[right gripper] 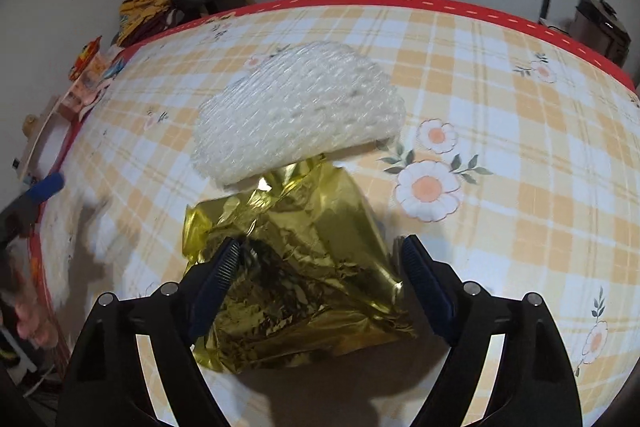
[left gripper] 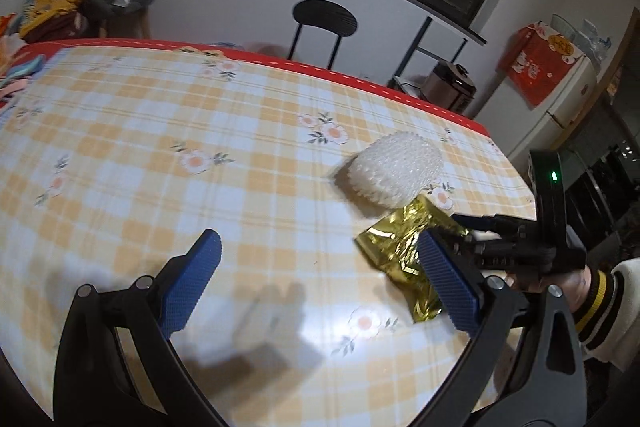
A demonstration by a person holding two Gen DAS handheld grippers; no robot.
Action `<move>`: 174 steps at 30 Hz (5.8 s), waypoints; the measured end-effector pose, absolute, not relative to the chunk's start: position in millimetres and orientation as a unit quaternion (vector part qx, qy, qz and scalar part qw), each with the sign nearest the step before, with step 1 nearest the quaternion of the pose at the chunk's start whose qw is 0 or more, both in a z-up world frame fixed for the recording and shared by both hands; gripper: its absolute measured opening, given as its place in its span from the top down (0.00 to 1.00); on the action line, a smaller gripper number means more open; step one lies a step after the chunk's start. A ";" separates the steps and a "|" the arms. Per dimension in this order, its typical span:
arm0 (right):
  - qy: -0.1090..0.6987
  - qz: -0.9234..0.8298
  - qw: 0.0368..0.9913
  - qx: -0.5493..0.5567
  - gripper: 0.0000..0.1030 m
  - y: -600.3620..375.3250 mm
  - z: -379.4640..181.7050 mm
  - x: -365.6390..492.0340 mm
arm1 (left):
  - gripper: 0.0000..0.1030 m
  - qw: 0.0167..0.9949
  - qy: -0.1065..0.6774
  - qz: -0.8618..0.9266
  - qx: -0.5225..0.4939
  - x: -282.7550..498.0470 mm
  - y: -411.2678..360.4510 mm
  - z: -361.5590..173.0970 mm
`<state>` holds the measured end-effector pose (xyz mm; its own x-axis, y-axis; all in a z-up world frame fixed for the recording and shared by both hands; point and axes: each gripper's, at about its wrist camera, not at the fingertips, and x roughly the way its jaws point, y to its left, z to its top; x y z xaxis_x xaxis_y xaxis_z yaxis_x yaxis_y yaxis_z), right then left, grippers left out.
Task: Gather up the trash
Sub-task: 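Grasp the gold foil with the right tool, then grasp the white foam net with the left tool while the right tool lifts the foil, then carry the foam net with the left tool while the right tool carries the foil to the bin, then drop the foam net into the bin with the left tool while the right tool drops the foil in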
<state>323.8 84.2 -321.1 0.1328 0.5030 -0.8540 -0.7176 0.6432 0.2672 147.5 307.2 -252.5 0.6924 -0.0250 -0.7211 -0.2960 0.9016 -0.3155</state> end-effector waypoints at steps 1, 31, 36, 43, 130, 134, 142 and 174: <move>0.517 0.416 0.741 -0.104 0.36 83.6 -320.4 322.9 | 0.06 0.896 0.386 0.068 -0.210 155.5 308.0 -254.4; 0.491 0.305 0.815 0.036 0.93 -79.0 -267.4 297.3 | 0.11 0.881 0.461 -0.083 -0.069 313.6 234.1 -318.7; 0.477 0.300 0.825 0.043 0.94 -82.6 -256.4 292.9 | 0.51 0.877 0.465 -0.085 -0.086 307.7 233.4 -323.2; 0.453 0.295 0.840 0.044 0.95 -87.0 -234.6 287.7 | 0.65 0.890 0.437 -0.071 -0.105 282.3 239.2 -295.4; 0.278 0.080 0.952 0.103 0.05 -647.5 -78.6 214.3 | 0.64 0.936 0.311 -0.152 -0.068 186.6 -265.5 -77.4; 0.280 0.057 0.951 0.114 0.05 -670.2 -83.1 204.1 | 0.64 0.926 0.329 -0.180 -0.040 213.1 -304.7 -88.9; 0.299 0.004 0.944 0.136 0.05 -711.6 -102.8 192.5 | 0.62 0.899 0.369 -0.234 -0.011 264.2 -376.4 -124.0; 0.316 -0.023 0.943 0.100 0.05 -689.4 -97.6 190.3 | 0.09 0.908 0.345 -0.238 -0.015 276.3 -353.2 -106.1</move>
